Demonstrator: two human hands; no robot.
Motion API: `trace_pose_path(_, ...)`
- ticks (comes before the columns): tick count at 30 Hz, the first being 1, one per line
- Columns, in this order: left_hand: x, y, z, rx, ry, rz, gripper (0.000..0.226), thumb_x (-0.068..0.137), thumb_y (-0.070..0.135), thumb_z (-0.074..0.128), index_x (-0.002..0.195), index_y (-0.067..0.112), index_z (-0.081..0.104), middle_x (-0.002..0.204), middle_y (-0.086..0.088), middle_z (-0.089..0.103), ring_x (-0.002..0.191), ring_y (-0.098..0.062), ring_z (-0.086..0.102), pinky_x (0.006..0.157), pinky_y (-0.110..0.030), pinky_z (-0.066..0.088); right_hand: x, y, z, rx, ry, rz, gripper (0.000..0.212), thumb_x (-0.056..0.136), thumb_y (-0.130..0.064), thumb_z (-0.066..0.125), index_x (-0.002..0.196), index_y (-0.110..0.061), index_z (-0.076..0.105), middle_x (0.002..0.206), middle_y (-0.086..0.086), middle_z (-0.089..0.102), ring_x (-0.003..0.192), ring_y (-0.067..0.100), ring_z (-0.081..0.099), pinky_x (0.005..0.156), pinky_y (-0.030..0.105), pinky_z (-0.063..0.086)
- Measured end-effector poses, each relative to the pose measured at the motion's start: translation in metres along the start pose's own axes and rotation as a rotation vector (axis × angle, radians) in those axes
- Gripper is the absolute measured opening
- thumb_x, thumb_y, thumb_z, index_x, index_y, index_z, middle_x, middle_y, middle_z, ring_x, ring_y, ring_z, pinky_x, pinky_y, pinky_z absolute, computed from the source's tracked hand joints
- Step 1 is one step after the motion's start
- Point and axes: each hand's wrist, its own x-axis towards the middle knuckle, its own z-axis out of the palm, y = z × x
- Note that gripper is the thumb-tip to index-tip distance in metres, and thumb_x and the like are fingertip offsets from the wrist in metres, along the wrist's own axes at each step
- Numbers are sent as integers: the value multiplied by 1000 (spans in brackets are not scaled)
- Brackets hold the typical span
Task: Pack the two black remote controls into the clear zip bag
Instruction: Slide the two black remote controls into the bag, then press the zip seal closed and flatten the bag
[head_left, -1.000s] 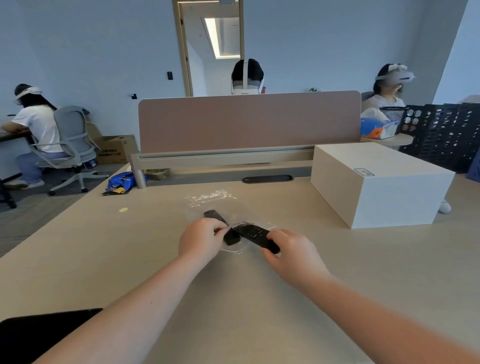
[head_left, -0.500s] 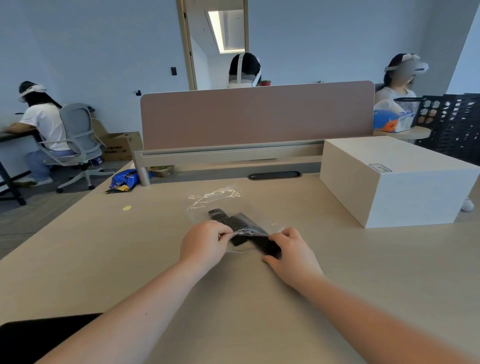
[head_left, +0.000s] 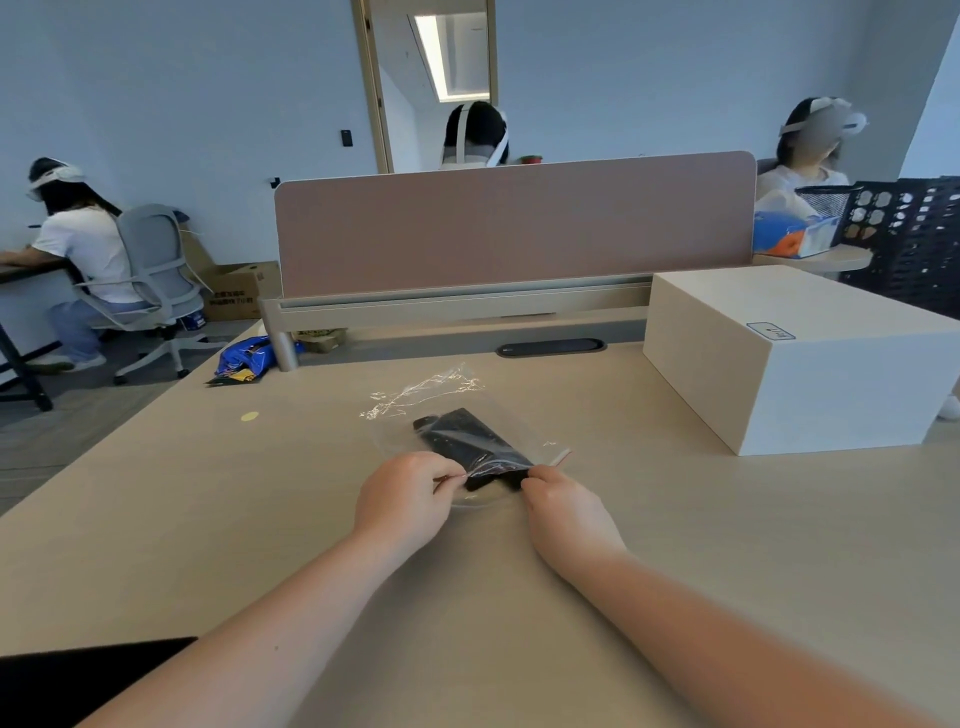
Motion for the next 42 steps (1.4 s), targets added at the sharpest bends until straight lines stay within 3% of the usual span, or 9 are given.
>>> trace_pose_path(9,1,-5,4,14,17,0,13,87,26,60,83,26,72,90,8,73,87,-18,62,73,-36,53,12,-12,-5,-78,-75,-70,50,89,-6,38,139,-12,39,147,3,42,136,22,31,106,35,34)
trace_pose_path(12,1,-8,5,31,21,-3,13,87,27,59,83,27,72,90,8,73,89,-19,62,73,-36,53,10,-7,-3,-5,-2,-113,45,81,-7,39,122,-9,56,130,7,58,123,27,46,96,35,45)
trace_pose_path(15,2,-12,7,50,22,-16,12,86,30,59,86,31,71,90,9,72,92,-16,58,71,-32,49,9,3,-9,82,228,-140,31,69,-5,42,86,-3,69,85,13,72,85,35,61,66,40,56)
trace_pose_path(17,2,-15,8,68,-1,-27,10,84,36,60,88,35,70,91,10,71,93,-14,57,69,-30,47,10,15,-16,71,342,-110,29,68,4,48,87,-5,67,80,12,69,81,37,59,60,41,55)
trace_pose_path(20,1,-16,6,104,-63,-24,16,80,47,61,91,37,68,97,13,69,99,-12,54,75,-32,50,15,29,-21,-19,165,-26,57,81,4,43,132,-19,46,132,5,52,121,30,42,93,40,46)
trace_pose_path(22,-2,-15,4,166,-126,29,28,76,54,64,97,36,66,102,18,67,104,-11,50,80,-34,50,18,37,-21,-76,42,5,58,86,1,40,137,-26,40,144,-1,41,133,24,31,100,38,40)
trace_pose_path(27,-8,-16,-2,333,-201,134,27,85,30,56,111,34,59,114,14,61,115,-15,45,81,-34,50,26,43,-14,-201,28,-44,28,85,-4,44,97,-17,66,112,-6,65,122,20,45,88,33,44)
trace_pose_path(34,-2,-28,-6,470,-216,121,25,94,27,42,104,28,65,108,1,68,104,-27,59,77,-33,49,21,45,-22,-69,5,-30,23,87,-5,43,99,-15,60,125,6,56,116,27,51,89,32,42)
trace_pose_path(42,0,-11,-7,466,-164,216,13,90,29,49,93,22,59,99,3,67,103,-23,54,66,-32,43,18,37,-45,51,-72,-45,13,93,-10,40,99,-12,51,99,15,61,89,35,57,74,39,48)
